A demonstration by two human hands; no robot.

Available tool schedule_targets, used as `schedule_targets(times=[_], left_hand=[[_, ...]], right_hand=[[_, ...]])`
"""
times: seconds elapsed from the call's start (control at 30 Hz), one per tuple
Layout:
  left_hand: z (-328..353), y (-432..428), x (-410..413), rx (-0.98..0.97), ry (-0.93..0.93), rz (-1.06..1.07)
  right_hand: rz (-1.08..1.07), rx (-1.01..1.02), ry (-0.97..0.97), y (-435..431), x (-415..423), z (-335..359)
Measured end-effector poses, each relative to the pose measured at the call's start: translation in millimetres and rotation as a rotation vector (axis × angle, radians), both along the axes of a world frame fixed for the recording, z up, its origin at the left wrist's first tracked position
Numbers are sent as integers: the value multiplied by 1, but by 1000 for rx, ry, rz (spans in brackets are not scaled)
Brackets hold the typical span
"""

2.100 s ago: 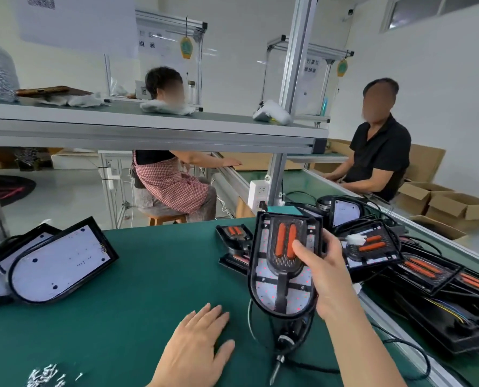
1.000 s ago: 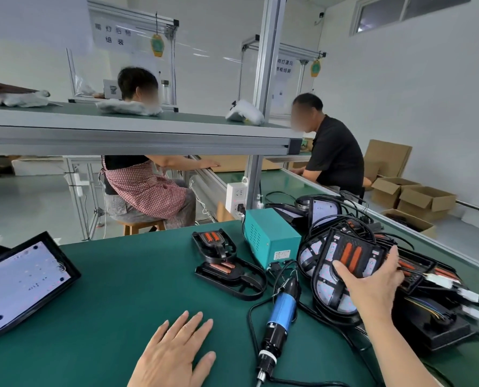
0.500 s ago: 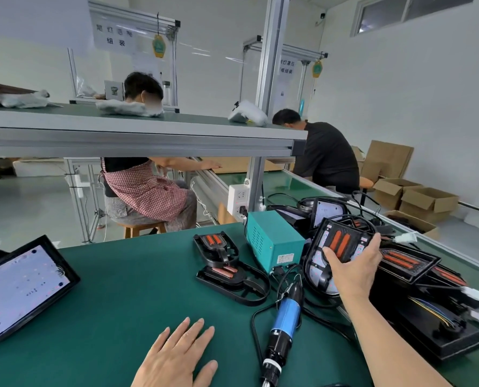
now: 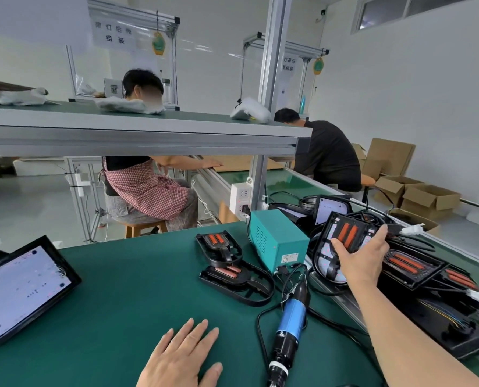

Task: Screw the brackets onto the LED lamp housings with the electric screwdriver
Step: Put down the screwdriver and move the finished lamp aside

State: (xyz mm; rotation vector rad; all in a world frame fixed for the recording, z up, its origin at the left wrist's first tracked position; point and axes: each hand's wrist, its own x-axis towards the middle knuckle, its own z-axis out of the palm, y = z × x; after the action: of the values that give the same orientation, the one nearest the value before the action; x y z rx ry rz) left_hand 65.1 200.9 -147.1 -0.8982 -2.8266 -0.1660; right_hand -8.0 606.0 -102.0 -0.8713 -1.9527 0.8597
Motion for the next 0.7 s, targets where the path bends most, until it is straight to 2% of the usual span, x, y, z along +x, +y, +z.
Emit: schedule_targets(times=[0.13, 0.37, 0.5, 0.6, 0.7], left_hand=[[1, -4, 5, 11, -72, 19], [-2, -5, 12, -29, -90, 13], [-5, -6, 14, -46, -100, 19], [-1, -7, 16, 34, -171, 56], [-11, -5, 7, 126, -153, 73]], right_hand=[[-4, -39, -31, -4, 2, 3], [6, -135, -75, -11, 24, -3], [66, -152, -186, -8, 38, 3], [130, -113, -291, -8, 55, 11], [155, -71, -328, -17, 73, 20]])
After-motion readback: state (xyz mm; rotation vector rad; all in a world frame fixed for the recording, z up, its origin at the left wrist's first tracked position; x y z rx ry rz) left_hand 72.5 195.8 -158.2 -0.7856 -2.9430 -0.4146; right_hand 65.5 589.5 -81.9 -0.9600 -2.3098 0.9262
